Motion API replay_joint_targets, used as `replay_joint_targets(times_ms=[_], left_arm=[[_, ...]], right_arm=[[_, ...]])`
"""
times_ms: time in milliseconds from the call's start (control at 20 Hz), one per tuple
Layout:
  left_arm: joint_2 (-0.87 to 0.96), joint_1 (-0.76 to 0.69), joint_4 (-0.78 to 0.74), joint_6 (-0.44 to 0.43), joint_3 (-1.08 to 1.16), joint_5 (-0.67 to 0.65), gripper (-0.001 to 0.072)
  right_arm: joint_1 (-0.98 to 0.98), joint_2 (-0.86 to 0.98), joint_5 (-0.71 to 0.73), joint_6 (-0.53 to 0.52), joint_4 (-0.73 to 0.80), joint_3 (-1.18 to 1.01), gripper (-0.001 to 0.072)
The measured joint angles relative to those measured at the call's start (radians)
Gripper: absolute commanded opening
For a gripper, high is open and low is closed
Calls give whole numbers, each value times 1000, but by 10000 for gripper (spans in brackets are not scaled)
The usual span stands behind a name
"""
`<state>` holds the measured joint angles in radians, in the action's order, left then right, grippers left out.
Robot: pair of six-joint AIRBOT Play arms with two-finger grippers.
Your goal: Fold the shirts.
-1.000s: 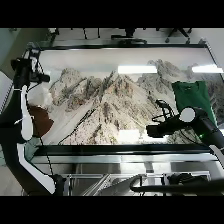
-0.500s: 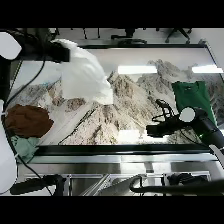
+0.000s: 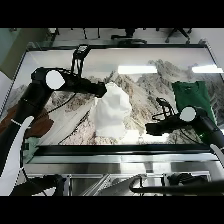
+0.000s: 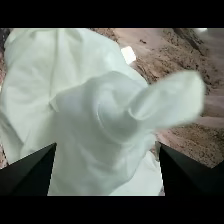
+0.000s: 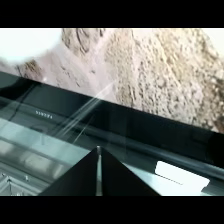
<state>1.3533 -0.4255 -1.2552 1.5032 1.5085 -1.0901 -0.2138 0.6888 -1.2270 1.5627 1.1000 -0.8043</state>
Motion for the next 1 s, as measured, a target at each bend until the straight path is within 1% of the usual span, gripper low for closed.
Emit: replay_joint_targets(times_ms=[50,250,350,450,550,750,850,1000], left_arm=[[-2,28,12,1,4,-40,704],[-4,154,40,4,-7,-237,704],[-7,209,42,-4,-80,-283,704],[-9,243,56,-20,-189,-286,704],[-10,259,108,-54,-309,-241,704],[-11,243,320,-167,-514,-76,704],[-5,210,393,-202,-576,14,704],[29,143,454,-230,-605,113,704]], right_arm=[[0,0,9,0,-1,-15,494],[0,4,66,-18,-3,-61,499],[0,25,98,-35,-19,-70,499],[0,68,138,-72,-54,-74,499],[0,126,206,-111,-85,-80,499],[0,315,341,-167,-133,-156,500],[0,423,372,-216,-178,-228,500],[0,578,392,-281,-245,-351,498]])
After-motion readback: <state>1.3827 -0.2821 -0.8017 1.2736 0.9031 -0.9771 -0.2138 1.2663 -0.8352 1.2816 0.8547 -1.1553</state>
